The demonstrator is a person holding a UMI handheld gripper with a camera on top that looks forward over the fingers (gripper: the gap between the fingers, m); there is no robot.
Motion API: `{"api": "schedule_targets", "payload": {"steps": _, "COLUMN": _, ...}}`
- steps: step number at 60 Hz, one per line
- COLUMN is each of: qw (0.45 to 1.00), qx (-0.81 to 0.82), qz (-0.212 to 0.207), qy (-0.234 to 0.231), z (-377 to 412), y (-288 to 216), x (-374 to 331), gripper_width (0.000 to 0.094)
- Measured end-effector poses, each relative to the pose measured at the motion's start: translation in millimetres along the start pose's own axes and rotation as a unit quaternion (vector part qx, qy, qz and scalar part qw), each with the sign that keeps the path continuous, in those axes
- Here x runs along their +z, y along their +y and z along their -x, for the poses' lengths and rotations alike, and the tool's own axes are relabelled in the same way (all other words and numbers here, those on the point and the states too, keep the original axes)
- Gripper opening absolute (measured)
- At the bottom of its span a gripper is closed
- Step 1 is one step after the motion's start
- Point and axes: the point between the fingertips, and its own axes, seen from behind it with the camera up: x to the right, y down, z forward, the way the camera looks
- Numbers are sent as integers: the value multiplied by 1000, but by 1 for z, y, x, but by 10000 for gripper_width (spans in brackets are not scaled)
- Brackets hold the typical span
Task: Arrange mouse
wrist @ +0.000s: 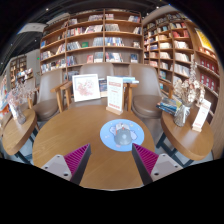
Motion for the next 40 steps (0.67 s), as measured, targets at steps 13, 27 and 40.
{"api": "schedule_targets", "payload": {"steps": 13, "qw": 1000, "qx": -3, "qz": -6, "qy": -2, "z": 22, "y": 48, "x": -105, "gripper_width": 852}}
{"api": "schedule_targets", "payload": {"steps": 27, "qw": 1000, "qx": -19, "qz": -15, "qy": -2, "z": 30, "y": 74, "x": -149, "gripper_width": 855}}
{"api": "schedule_targets", "payload": {"steps": 40, "qw": 998, "qx": -38, "qz": -46, "qy": 13, "z": 23, "y": 61, "x": -165, "gripper_width": 853}}
